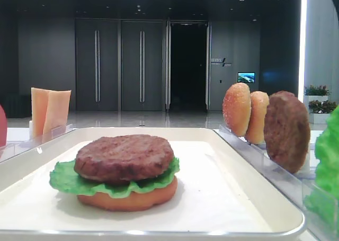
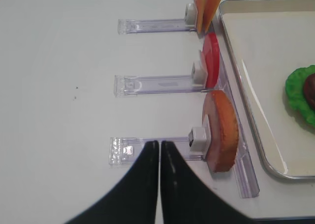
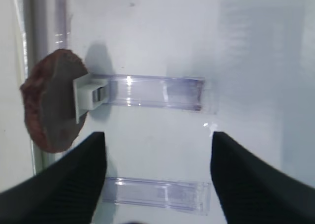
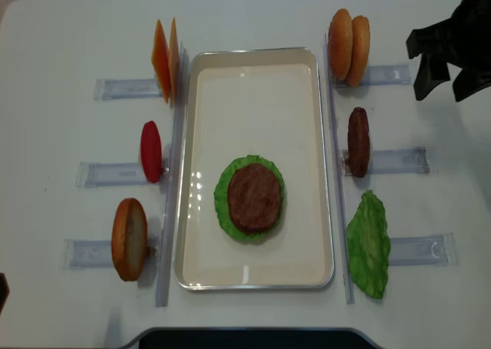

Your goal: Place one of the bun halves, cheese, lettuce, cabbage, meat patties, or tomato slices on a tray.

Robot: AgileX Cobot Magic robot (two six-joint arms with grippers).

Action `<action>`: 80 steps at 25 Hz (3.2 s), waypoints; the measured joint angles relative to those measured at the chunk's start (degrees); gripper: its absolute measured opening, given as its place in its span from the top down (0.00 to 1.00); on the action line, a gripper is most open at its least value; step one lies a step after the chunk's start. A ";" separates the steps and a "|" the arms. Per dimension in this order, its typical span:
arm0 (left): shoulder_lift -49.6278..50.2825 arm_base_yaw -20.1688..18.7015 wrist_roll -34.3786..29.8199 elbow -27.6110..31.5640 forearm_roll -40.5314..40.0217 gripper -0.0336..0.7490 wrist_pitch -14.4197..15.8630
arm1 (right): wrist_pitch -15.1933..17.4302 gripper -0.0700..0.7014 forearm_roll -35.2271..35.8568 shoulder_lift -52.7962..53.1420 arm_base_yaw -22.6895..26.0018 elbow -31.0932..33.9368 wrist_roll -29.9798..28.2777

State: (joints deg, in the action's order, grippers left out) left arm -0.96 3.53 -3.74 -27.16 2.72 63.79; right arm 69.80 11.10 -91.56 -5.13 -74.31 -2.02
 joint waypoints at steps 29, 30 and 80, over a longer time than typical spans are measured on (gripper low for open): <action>0.00 0.00 0.02 0.00 0.05 0.96 0.00 | 0.00 0.31 -7.38 2.19 7.42 2.83 -4.81; 0.00 0.00 0.02 0.00 0.05 0.96 0.00 | 0.00 0.31 -7.51 3.44 7.42 4.14 -4.80; 0.00 0.00 0.08 0.00 0.05 0.96 0.00 | -4.08 0.31 -5.79 90.23 7.42 45.58 -4.16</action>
State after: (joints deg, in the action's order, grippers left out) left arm -0.96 3.53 -3.66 -27.16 2.77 63.79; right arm 65.72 5.32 -1.33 2.29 -28.72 -6.17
